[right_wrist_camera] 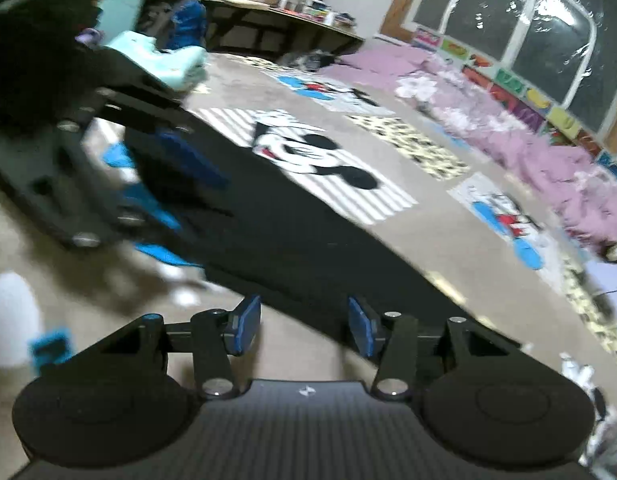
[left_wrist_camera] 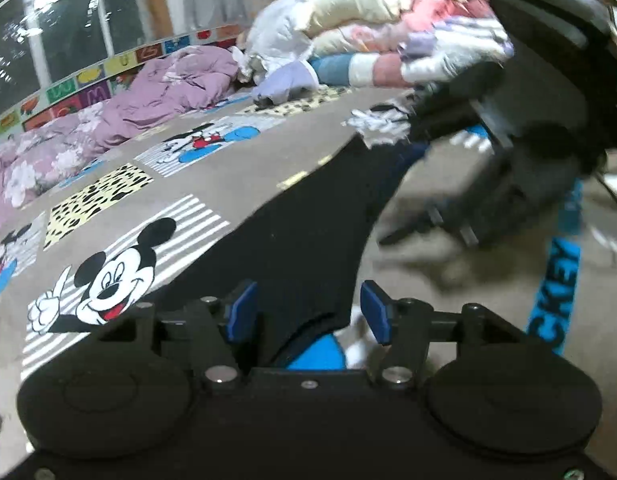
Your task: Fold clothes
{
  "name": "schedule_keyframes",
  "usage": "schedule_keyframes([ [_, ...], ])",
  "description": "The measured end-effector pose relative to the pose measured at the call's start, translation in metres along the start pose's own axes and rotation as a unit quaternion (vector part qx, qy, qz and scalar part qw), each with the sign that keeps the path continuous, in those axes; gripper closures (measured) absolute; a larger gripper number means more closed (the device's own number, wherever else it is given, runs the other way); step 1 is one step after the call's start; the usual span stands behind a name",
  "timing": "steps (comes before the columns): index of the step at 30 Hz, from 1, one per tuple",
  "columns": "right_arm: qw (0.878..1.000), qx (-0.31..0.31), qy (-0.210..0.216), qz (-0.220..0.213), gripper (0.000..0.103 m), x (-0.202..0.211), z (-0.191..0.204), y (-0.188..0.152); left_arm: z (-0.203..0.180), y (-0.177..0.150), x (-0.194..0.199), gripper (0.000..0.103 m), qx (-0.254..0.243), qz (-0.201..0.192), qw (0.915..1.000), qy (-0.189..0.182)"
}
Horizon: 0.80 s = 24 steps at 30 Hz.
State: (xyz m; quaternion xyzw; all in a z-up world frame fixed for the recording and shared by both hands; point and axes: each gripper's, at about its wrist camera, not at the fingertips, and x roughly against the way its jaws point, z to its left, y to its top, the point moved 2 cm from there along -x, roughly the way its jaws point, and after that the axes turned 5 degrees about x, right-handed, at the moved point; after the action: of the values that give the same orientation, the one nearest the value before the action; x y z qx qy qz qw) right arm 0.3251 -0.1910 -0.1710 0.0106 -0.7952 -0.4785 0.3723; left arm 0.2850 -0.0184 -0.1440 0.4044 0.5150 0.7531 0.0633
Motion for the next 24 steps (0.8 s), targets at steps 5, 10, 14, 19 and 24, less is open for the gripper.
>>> schedule_keyframes([
  [5, 0.999, -0.042, -0.03, 0.001, 0.057, 0.0, -0.029, -0.011, -0.004, -0.002, -0.01, 0.072, -0.01, 0.005, 0.9996, 0.025],
  [10, 0.99, -0.126, -0.057, 0.022, 0.056, -0.012, -0.07, -0.04, -0.014, -0.003, -0.019, 0.072, -0.037, 0.013, 0.9983, 0.042],
  [14, 0.977, -0.208, -0.056, 0.003, 0.056, -0.006, -0.091, -0.059, -0.028, -0.005, -0.023, 0.072, -0.075, 0.025, 0.9958, 0.046],
  [19, 0.976, -0.209, -0.061, 0.013, 0.055, -0.007, -0.091, -0.066, -0.035, -0.005, -0.028, 0.076, -0.096, 0.032, 0.9926, 0.068],
  [24, 0.974, -0.22, -0.055, 0.019, 0.055, -0.011, -0.094, -0.071, -0.034, -0.001, -0.025, 0.08, -0.097, 0.028, 0.992, 0.075],
])
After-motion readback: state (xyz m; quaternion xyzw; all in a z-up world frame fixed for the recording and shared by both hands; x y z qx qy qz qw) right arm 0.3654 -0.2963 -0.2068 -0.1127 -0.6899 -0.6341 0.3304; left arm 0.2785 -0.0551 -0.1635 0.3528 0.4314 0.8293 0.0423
